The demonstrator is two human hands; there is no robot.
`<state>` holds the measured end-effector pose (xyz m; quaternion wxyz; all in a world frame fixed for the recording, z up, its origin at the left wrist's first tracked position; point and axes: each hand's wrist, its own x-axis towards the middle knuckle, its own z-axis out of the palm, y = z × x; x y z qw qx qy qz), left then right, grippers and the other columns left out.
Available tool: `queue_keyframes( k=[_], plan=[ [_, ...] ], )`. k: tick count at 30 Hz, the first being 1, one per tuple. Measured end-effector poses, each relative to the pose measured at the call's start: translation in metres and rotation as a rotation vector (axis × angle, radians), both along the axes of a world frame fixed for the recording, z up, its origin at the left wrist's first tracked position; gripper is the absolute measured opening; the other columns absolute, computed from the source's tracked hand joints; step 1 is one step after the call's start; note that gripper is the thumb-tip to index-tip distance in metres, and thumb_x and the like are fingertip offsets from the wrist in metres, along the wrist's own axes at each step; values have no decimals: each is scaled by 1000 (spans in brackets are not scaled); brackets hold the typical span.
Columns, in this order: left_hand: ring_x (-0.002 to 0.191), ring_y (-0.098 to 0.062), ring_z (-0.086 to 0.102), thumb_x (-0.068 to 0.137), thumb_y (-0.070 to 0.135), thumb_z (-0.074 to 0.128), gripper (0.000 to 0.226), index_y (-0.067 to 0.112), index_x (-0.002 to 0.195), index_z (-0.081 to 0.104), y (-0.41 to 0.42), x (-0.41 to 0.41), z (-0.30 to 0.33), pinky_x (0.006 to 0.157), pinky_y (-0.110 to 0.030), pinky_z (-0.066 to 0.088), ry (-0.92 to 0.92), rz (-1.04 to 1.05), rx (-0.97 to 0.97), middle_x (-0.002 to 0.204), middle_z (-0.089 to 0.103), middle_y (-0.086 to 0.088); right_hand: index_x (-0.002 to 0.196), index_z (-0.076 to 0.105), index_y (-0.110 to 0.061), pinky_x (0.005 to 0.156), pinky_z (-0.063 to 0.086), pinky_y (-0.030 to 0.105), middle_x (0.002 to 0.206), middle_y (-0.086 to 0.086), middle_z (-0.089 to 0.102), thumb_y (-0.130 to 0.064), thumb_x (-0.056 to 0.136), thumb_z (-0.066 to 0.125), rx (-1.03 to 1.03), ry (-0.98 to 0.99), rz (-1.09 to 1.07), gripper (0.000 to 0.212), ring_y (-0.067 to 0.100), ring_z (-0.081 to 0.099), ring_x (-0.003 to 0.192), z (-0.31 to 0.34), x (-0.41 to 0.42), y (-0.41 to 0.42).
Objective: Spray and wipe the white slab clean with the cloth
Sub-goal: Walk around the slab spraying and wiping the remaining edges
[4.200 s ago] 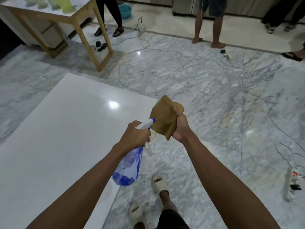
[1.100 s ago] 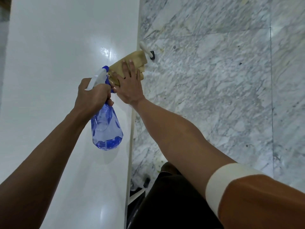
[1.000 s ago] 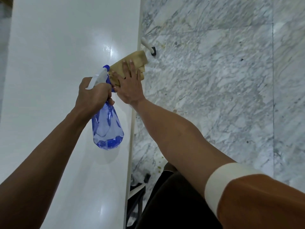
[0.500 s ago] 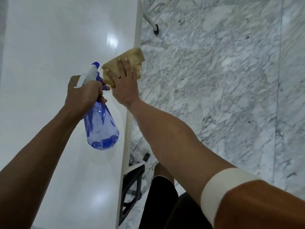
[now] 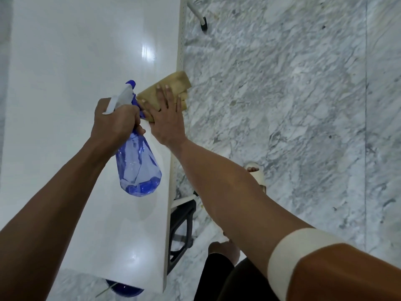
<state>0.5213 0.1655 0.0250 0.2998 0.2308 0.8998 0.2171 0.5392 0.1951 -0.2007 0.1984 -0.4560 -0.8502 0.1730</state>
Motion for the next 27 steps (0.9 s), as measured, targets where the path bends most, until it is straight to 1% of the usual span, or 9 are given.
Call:
queue_keyframes(
  k=[2, 4, 8, 10, 13, 16, 20, 23, 27],
  plan=[
    [53, -29, 62, 57, 5, 51, 49, -17, 99, 65, -18, 1, 5, 75, -49, 62, -12, -20, 9, 90, 69, -36, 147, 45, -38, 120, 8, 58, 160, 17, 28, -50, 95, 50, -1, 5, 1, 53, 41, 16, 151, 1, 3, -20],
    [53, -28, 59, 55, 6, 51, 53, -17, 100, 63, -38, 2, 9, 82, -58, 62, -27, -44, 19, 99, 68, -39, 147, 45, -37, 120, 7, 58, 161, 17, 27, -56, 93, 48, -7, 13, 4, 56, 40, 14, 151, 0, 8, -46],
    [55, -30, 58, 54, 7, 51, 52, -18, 98, 61, -83, 2, 11, 83, -66, 59, -43, -77, 35, 100, 67, -41, 143, 51, -35, 120, 9, 57, 159, 18, 31, -59, 90, 50, -18, 51, -22, 58, 40, 17, 150, 1, 17, -90],
    [50, -26, 57, 55, 6, 50, 50, -16, 97, 63, -105, 3, 11, 83, -60, 60, -56, -82, 36, 100, 68, -39, 143, 51, -35, 120, 8, 57, 160, 17, 29, -58, 90, 48, -9, 50, -19, 59, 40, 15, 151, 1, 21, -111],
    [44, -18, 56, 59, 4, 49, 41, -11, 93, 66, -135, 3, 8, 75, -49, 62, -76, -105, 48, 99, 73, -28, 143, 52, -35, 119, 10, 56, 160, 17, 28, -57, 88, 48, -12, 61, -20, 59, 39, 14, 151, 2, 28, -142],
    [42, -12, 58, 65, 0, 49, 24, 6, 82, 66, -162, -1, 2, 64, -34, 60, -49, -143, 28, 95, 77, -16, 145, 46, -39, 120, 9, 56, 163, 15, 23, -61, 88, 50, -31, -37, -32, 62, 37, 10, 152, 5, 31, -162],
    [45, -15, 59, 64, 2, 50, 26, 4, 84, 65, -186, 0, -4, 64, -33, 59, -46, -177, 34, 90, 75, -15, 146, 45, -40, 120, 8, 56, 164, 13, 21, -62, 85, 52, -43, -62, -48, 65, 36, 7, 152, 6, 35, -193],
    [50, -19, 58, 70, -3, 50, 16, 7, 75, 62, -199, 8, -7, 64, -34, 57, -27, -197, 46, 77, 68, -14, 145, 46, -40, 120, 7, 55, 164, 12, 22, -62, 82, 58, -50, -41, -68, 68, 36, 7, 152, 6, 40, -221],
    [42, -13, 57, 73, -7, 48, 20, 8, 75, 61, -217, 20, -12, 50, -23, 55, -30, -176, 54, 50, 63, 6, 144, 49, -37, 120, 11, 56, 163, 13, 23, -63, 83, 60, -65, 19, -74, 68, 36, 7, 153, 5, 48, -253]
  ],
)
